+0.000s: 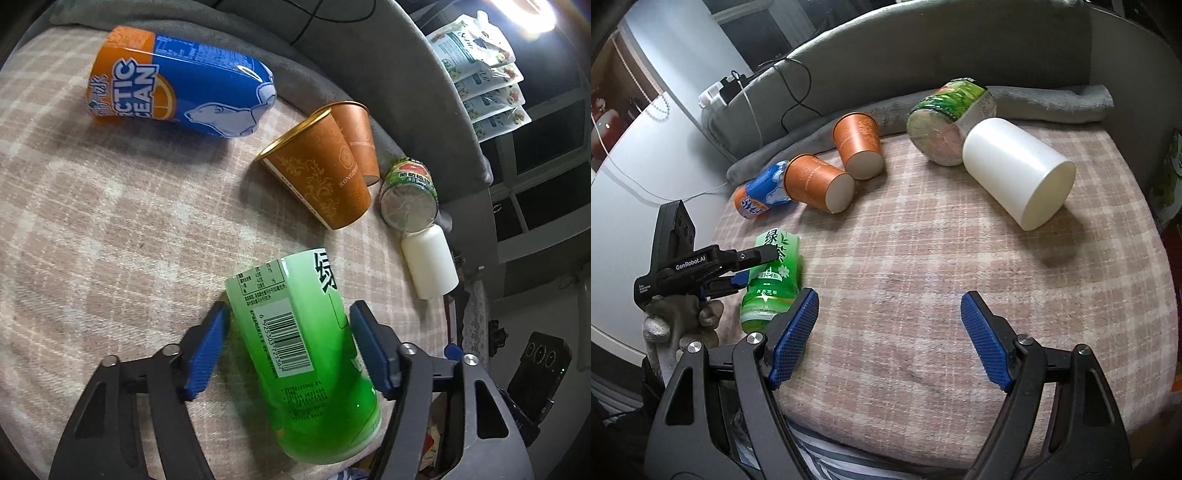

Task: Flip cup upright
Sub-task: 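Rotate the held green bottle upright with the right gripper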

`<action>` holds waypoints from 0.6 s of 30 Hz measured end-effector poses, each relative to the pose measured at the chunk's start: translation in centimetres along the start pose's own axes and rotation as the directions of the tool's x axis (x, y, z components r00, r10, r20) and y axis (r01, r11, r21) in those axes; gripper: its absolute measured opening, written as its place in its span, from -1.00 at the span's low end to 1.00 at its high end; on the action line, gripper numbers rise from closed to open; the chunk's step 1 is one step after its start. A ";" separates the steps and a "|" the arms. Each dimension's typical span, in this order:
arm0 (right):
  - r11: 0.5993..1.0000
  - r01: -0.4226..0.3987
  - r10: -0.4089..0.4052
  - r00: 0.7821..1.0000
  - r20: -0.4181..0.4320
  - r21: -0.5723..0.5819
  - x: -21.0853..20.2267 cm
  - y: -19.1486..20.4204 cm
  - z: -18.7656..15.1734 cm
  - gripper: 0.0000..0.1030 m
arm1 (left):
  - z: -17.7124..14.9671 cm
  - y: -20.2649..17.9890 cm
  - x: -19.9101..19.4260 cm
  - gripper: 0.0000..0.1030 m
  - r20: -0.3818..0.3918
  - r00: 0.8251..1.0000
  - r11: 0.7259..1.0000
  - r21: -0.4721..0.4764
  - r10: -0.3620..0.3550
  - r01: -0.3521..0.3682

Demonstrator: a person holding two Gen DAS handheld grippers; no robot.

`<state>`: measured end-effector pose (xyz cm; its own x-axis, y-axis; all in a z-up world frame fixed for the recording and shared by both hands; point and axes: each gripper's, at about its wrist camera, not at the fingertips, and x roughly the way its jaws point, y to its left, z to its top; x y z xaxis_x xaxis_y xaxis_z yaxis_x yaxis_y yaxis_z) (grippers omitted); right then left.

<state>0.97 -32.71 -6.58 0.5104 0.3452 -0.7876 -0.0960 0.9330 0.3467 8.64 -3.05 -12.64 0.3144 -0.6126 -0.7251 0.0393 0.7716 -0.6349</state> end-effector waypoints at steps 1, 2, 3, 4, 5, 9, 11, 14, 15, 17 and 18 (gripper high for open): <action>1.000 0.002 -0.002 1.000 -0.001 0.003 0.1 -0.1 0.0 0.59 | 0.0 -0.1 0.0 0.26 0.003 1.000 1.000 0.004 0.003 -0.003; 1.000 0.004 -0.004 1.000 -0.002 0.006 0.2 -0.2 0.0 0.59 | 0.0 -0.3 0.0 0.25 0.008 1.000 1.000 0.013 0.008 -0.008; 1.000 0.006 -0.006 1.000 -0.003 0.010 0.2 -0.3 0.0 0.59 | 0.0 -0.4 -0.1 0.24 0.011 1.000 1.000 0.018 0.011 -0.012; 1.000 0.006 -0.006 1.000 -0.005 0.013 0.3 -0.4 0.0 0.59 | 0.0 -0.5 -0.1 0.24 0.016 1.000 1.000 0.026 0.017 -0.017; 1.000 0.006 -0.006 1.000 -0.006 0.017 0.4 -0.5 -0.1 0.59 | 0.0 -0.6 -0.3 0.24 0.022 1.000 0.999 0.032 0.020 -0.021; 1.000 0.004 -0.004 1.000 -0.001 0.023 0.3 -0.6 -0.2 0.59 | 0.0 -1.5 -0.8 0.23 0.058 0.998 0.997 0.068 0.038 -0.042; 1.000 0.005 -0.005 1.000 0.005 0.024 0.2 -0.6 -0.3 0.59 | -0.1 -2.2 -1.2 0.22 0.085 0.995 0.994 0.098 0.048 -0.056; 1.000 0.007 -0.008 1.000 0.015 0.023 0.0 -0.5 -0.3 0.59 | -0.2 -3.0 -1.7 0.22 0.118 0.991 0.987 0.140 0.063 -0.079; 1.000 0.007 -0.008 1.000 0.018 0.023 0.0 -0.5 -0.3 0.59 | -0.3 -3.4 -1.9 0.22 0.134 0.988 0.983 0.158 0.071 -0.092; 1.000 0.008 -0.009 1.000 0.022 0.024 -0.1 -0.4 -0.3 0.59 | -0.5 -4.0 -2.3 0.21 0.168 0.982 0.974 0.192 0.087 -0.119; 1.000 0.008 -0.008 1.000 0.023 0.025 -0.1 -0.4 -0.3 0.59 | -0.6 -4.2 -2.5 0.21 0.181 0.979 0.970 0.204 0.092 -0.129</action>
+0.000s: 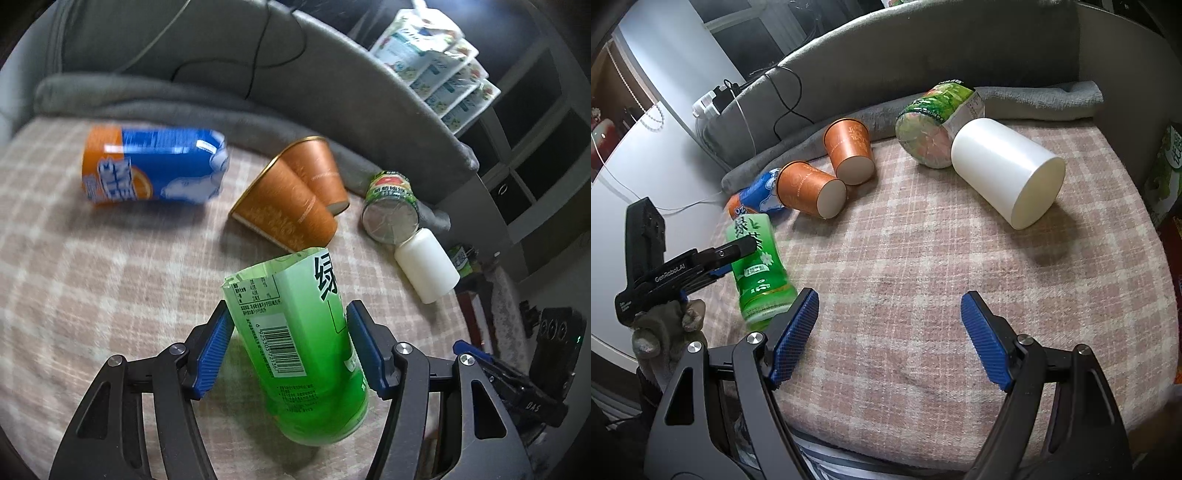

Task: Flip cup upright
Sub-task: 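Rotate the held green bottle upright with the right gripper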

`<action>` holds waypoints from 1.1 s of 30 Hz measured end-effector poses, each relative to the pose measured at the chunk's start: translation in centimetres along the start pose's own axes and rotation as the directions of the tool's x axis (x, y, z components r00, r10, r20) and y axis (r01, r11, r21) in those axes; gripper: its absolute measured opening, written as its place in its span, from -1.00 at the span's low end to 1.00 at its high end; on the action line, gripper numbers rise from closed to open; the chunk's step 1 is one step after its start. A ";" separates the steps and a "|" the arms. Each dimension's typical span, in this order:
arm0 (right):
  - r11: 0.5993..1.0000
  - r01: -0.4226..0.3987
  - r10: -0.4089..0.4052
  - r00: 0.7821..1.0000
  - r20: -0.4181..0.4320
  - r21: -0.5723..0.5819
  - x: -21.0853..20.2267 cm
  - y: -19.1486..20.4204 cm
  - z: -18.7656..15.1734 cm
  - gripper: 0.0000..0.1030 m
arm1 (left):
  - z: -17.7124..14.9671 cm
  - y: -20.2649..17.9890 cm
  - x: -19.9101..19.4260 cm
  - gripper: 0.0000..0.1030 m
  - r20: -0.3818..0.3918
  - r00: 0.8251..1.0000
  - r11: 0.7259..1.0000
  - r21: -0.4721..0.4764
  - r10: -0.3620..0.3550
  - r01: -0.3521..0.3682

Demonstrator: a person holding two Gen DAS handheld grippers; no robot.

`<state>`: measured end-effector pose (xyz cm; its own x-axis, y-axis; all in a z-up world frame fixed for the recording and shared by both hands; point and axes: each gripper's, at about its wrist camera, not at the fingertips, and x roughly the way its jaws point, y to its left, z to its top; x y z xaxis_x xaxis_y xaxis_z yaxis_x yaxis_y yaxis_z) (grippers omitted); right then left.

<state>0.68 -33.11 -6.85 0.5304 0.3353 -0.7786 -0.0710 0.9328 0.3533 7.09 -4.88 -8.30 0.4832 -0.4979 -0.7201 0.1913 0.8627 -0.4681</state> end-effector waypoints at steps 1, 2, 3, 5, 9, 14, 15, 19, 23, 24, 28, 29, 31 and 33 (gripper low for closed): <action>1.000 0.001 -0.001 1.000 0.000 0.001 0.0 0.0 0.0 0.59 | 0.0 -0.3 -0.2 0.21 0.013 1.000 1.000 0.015 0.010 -0.010; 1.000 0.002 -0.002 1.000 0.000 0.001 0.0 0.0 0.0 0.59 | 0.0 -0.5 -0.3 0.21 0.023 1.000 0.999 0.026 0.017 -0.018; 1.000 0.002 -0.002 1.000 0.000 0.000 0.0 0.0 0.0 0.59 | 0.0 -0.8 -0.4 0.21 0.036 0.999 0.999 0.043 0.028 -0.030; 1.000 0.004 -0.004 1.000 0.003 0.000 0.0 0.1 0.0 0.59 | 0.0 -1.3 -0.6 0.21 0.060 0.997 0.996 0.073 0.048 -0.052; 1.000 0.005 -0.005 1.000 0.007 0.004 0.0 0.0 0.0 0.59 | -0.1 -2.6 -0.5 0.21 0.100 0.991 0.985 0.138 0.087 -0.100; 1.000 0.011 -0.011 1.000 0.013 0.007 -0.2 0.0 0.0 0.59 | -0.5 -4.2 0.0 0.20 0.144 0.982 0.964 0.214 0.126 -0.155; 1.000 0.012 -0.012 1.000 0.014 0.008 -0.3 0.0 0.0 0.59 | -0.7 -4.5 0.0 0.20 0.157 0.978 0.958 0.231 0.134 -0.168; 1.000 0.016 -0.016 1.000 0.019 0.014 -0.4 -0.1 -0.1 0.59 | -1.2 -5.6 0.0 0.20 0.193 0.969 0.936 0.286 0.154 -0.205; 1.000 0.017 -0.017 1.000 0.021 0.015 -0.4 -0.1 -0.2 0.59 | -1.6 -6.4 0.4 0.20 0.233 0.956 0.912 0.328 0.176 -0.248; 1.000 0.019 -0.019 1.000 0.023 0.013 -0.5 -0.1 -0.2 0.59 | -1.8 -6.6 0.4 0.20 0.240 0.954 0.907 0.335 0.180 -0.255; 1.000 0.026 -0.026 0.999 0.028 0.012 -0.6 -0.1 -0.1 0.59 | -2.1 -6.9 0.6 0.20 0.260 0.948 0.896 0.351 0.186 -0.272; 1.000 0.026 -0.027 0.999 0.029 0.012 -0.7 -0.1 -0.1 0.59 | -2.2 -7.0 0.6 0.20 0.262 0.947 0.894 0.355 0.186 -0.274; 0.999 0.029 -0.030 0.999 0.033 0.013 -0.9 -0.1 -0.1 0.59 | -2.3 -7.0 0.4 0.20 0.265 0.946 0.891 0.361 0.185 -0.276; 0.999 0.031 -0.032 0.999 0.036 0.013 -1.0 -0.1 0.0 0.59 | -2.6 -7.2 0.3 0.20 0.267 0.946 0.889 0.366 0.182 -0.274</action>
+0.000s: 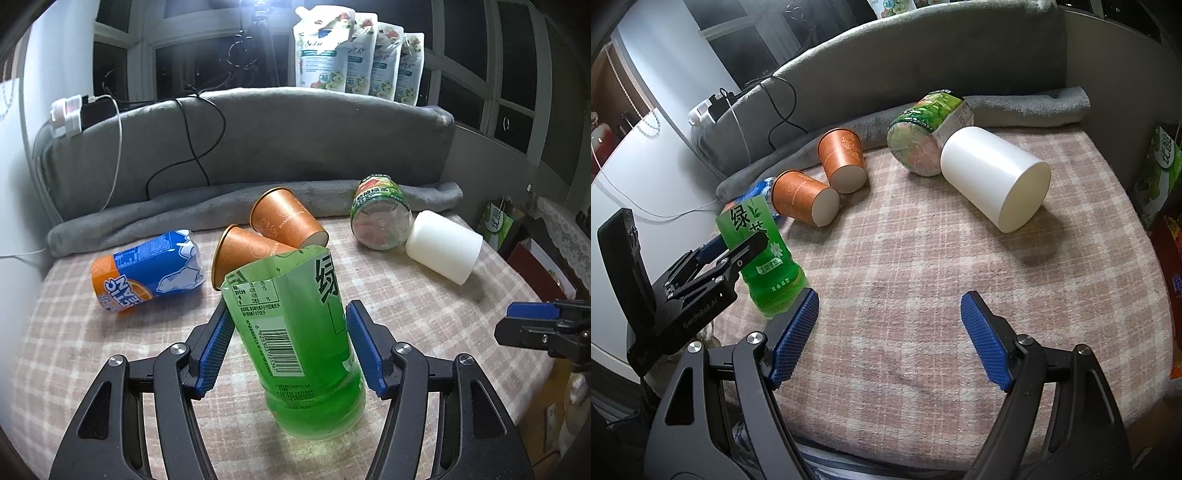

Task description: Flip cup upright

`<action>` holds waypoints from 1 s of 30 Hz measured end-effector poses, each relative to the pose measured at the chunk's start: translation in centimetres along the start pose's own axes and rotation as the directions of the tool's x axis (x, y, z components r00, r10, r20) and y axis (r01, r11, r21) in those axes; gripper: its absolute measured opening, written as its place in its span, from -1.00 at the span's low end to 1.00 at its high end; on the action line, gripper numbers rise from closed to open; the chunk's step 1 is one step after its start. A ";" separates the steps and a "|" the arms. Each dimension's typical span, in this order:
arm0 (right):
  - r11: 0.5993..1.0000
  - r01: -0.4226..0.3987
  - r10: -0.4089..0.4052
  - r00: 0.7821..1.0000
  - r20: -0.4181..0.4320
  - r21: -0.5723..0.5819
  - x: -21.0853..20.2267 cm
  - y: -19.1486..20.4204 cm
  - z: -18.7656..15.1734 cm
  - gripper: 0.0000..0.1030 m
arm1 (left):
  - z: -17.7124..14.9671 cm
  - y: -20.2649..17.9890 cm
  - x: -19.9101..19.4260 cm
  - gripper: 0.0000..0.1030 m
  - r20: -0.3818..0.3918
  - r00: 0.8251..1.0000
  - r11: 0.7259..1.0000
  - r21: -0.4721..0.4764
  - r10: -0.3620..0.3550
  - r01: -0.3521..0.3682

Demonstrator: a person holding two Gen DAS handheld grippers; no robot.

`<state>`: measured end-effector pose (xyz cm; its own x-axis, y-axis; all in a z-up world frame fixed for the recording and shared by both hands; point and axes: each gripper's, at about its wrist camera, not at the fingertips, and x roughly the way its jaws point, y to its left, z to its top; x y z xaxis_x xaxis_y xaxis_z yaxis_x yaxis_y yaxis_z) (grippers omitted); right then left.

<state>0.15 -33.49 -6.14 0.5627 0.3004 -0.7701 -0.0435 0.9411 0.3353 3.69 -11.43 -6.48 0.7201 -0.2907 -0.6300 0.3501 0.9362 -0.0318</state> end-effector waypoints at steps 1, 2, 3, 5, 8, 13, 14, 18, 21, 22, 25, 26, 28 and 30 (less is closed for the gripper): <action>1.000 0.000 0.000 1.000 -0.001 0.000 0.0 0.0 0.0 0.59 | -0.1 0.0 -0.1 0.20 0.001 1.000 1.000 0.001 -0.001 0.001; 1.000 0.001 -0.001 1.000 0.000 0.000 -0.1 0.1 0.0 0.59 | -0.2 -0.1 -0.2 0.20 0.002 1.000 1.000 0.003 -0.003 0.003; 1.000 0.001 -0.001 1.000 0.002 -0.001 -0.1 0.1 0.0 0.59 | -0.2 -0.1 -0.3 0.19 0.002 1.000 1.000 0.003 -0.007 0.007; 1.000 0.002 -0.002 1.000 0.003 -0.001 -0.2 0.2 0.0 0.59 | -0.4 -0.1 -0.6 0.18 0.003 1.000 1.000 0.005 -0.012 0.012; 1.000 0.004 -0.004 1.000 0.006 -0.003 -0.3 0.3 -0.1 0.59 | -0.6 -0.4 -0.9 0.16 0.003 1.000 1.000 0.011 -0.018 0.018; 1.000 0.006 -0.006 1.000 0.015 -0.007 -0.7 0.5 -0.3 0.59 | -1.1 -0.9 -1.3 0.12 -0.010 0.999 0.999 0.017 -0.043 0.044; 1.000 0.007 -0.006 1.000 0.016 -0.007 -0.7 0.5 -0.3 0.59 | -1.2 -1.0 -1.4 0.11 -0.015 0.999 0.999 0.018 -0.049 0.050; 1.000 0.005 -0.005 1.000 0.017 -0.006 -0.8 0.5 -0.3 0.59 | -1.6 -1.4 -1.5 0.11 -0.028 0.998 0.998 0.016 -0.063 0.063; 1.000 0.004 -0.004 1.000 0.019 -0.007 -1.0 0.6 -0.4 0.59 | -1.7 -1.5 -1.6 0.11 -0.034 0.997 0.998 0.009 -0.070 0.070; 1.000 0.003 -0.003 1.000 0.021 -0.008 -1.1 0.6 -0.4 0.59 | -1.8 -1.5 -1.6 0.11 -0.035 0.997 0.997 0.007 -0.070 0.070; 1.000 0.005 -0.005 1.000 0.022 -0.009 -1.2 0.6 -0.4 0.59 | -1.9 -1.4 -1.8 0.11 -0.042 0.996 0.997 -0.001 -0.079 0.079; 1.000 0.005 -0.005 1.000 0.023 -0.009 -1.3 0.7 -0.5 0.59 | -1.9 -1.3 -1.8 0.11 -0.046 0.996 0.997 -0.005 -0.082 0.082; 1.000 0.005 -0.004 1.000 0.023 -0.009 -1.3 0.7 -0.5 0.59 | -2.0 -1.2 -1.9 0.11 -0.053 0.995 0.996 -0.011 -0.090 0.090; 1.000 0.006 -0.005 1.000 0.025 -0.010 -1.3 0.7 -0.5 0.59 | -2.1 -1.1 -2.0 0.11 -0.057 0.994 0.995 -0.018 -0.095 0.095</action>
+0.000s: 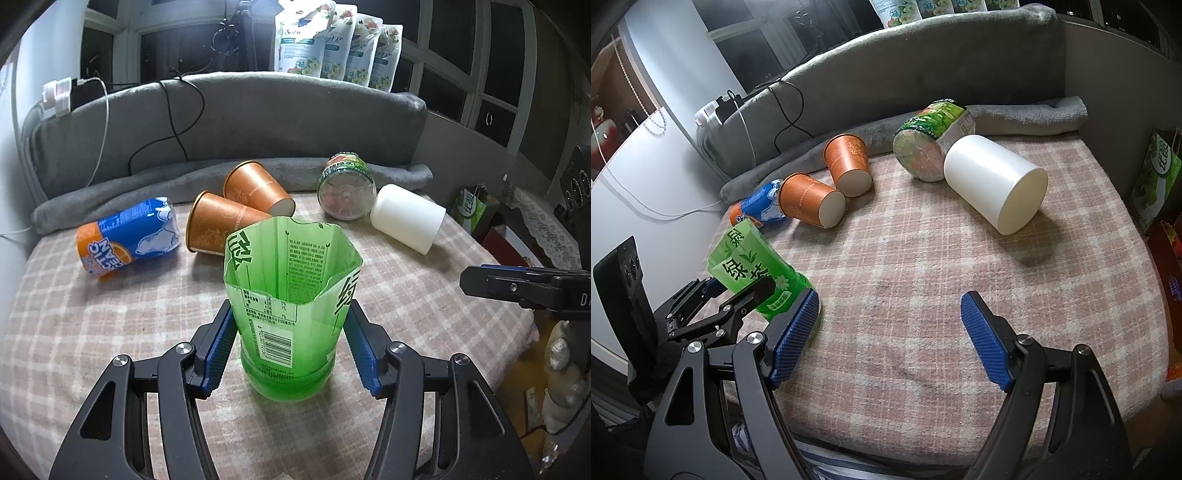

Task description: Flip cup upright

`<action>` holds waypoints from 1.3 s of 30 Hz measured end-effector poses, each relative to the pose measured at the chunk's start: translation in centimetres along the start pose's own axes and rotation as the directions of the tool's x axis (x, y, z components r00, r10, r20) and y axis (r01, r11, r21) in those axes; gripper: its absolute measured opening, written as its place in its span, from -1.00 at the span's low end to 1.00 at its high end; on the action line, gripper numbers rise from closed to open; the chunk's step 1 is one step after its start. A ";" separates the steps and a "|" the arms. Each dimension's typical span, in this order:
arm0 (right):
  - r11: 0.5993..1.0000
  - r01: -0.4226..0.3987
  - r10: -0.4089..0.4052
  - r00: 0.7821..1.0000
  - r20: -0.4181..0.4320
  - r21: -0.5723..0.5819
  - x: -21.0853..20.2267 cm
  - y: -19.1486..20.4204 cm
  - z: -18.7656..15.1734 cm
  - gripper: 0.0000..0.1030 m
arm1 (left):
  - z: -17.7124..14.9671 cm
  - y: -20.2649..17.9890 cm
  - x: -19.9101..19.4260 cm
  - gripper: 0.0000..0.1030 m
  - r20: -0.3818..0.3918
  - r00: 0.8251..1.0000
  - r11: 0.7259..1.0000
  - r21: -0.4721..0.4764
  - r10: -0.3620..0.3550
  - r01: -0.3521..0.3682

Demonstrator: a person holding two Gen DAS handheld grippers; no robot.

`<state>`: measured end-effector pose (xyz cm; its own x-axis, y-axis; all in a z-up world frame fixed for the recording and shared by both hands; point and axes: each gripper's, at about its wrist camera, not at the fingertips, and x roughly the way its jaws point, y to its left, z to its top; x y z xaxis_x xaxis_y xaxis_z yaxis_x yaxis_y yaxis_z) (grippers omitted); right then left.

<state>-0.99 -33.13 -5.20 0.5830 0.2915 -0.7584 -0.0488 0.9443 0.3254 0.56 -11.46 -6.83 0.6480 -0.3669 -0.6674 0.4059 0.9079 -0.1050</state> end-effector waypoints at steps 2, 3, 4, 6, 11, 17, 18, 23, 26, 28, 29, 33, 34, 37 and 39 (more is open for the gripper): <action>1.000 0.001 -0.001 1.000 0.002 -0.003 -0.1 0.1 0.0 0.59 | -0.1 0.2 -0.1 0.11 -0.003 1.000 1.000 -0.006 -0.004 0.004; 1.000 0.002 -0.002 1.000 0.004 -0.006 -0.1 0.1 0.0 0.59 | -0.1 0.2 -0.1 0.11 -0.006 1.000 1.000 -0.009 -0.006 0.006; 1.000 0.002 -0.002 1.000 0.005 -0.009 -0.2 0.2 0.0 0.59 | -0.1 0.3 -0.2 0.11 -0.007 1.000 1.000 -0.012 -0.009 0.009; 1.000 0.004 -0.003 1.000 0.006 -0.014 -0.2 0.3 0.1 0.59 | -0.2 0.4 -0.3 0.11 -0.009 1.000 1.000 -0.015 -0.013 0.013; 1.000 0.005 -0.005 1.000 0.009 -0.023 -0.3 0.8 0.0 0.59 | -0.3 0.5 -0.6 0.25 -0.011 1.000 1.000 -0.015 -0.028 0.028; 0.999 0.005 -0.004 1.000 0.017 -0.034 -0.3 1.4 -0.1 0.59 | -0.4 0.6 -1.0 0.53 -0.005 0.999 0.999 -0.022 -0.040 0.039; 0.999 0.004 -0.003 1.000 0.018 -0.037 -0.3 1.4 -0.1 0.59 | -0.4 0.7 -1.2 0.55 -0.002 0.999 0.999 -0.024 -0.041 0.041; 0.999 0.007 -0.004 0.999 0.042 -0.052 -0.5 1.9 -0.1 0.59 | -0.5 0.8 -1.7 0.56 0.003 0.999 0.999 -0.019 -0.045 0.045; 0.998 0.004 -0.001 0.999 0.054 -0.057 -0.6 2.1 -0.1 0.59 | -0.6 0.9 -1.9 0.56 0.001 0.999 0.999 -0.019 -0.043 0.043; 0.998 0.009 -0.005 0.998 0.063 -0.065 -0.6 2.3 -0.1 0.59 | -0.7 1.0 -2.2 0.56 0.004 0.999 0.999 -0.019 -0.044 0.044; 0.998 0.014 -0.009 0.998 0.069 -0.068 -0.7 2.3 -0.1 0.59 | -0.8 1.1 -2.4 0.56 0.006 0.999 0.999 -0.019 -0.044 0.044; 0.998 0.026 -0.020 0.994 0.105 -0.058 -1.0 2.2 -0.2 0.59 | -1.1 1.5 -3.4 0.56 0.015 0.999 0.999 -0.017 -0.033 0.033; 0.998 0.028 -0.022 0.993 0.115 -0.051 -1.1 2.1 -0.2 0.59 | -1.2 1.6 -3.6 0.56 0.019 0.999 0.999 -0.018 -0.031 0.031; 0.999 0.029 -0.024 0.989 0.143 -0.035 -1.4 1.9 -0.2 0.60 | -1.3 2.1 -4.5 0.57 0.034 0.999 0.999 -0.027 -0.021 0.022; 0.999 0.032 -0.027 0.986 0.165 -0.031 -1.6 1.8 -0.2 0.60 | -1.2 2.4 -5.2 0.56 0.048 0.999 0.999 -0.032 -0.005 0.006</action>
<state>-2.19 -31.88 -3.48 0.7098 0.2368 -0.6634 -0.0553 0.9576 0.2827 -2.56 -7.10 -4.52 0.6762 -0.3805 -0.6308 0.3891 0.9116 -0.1327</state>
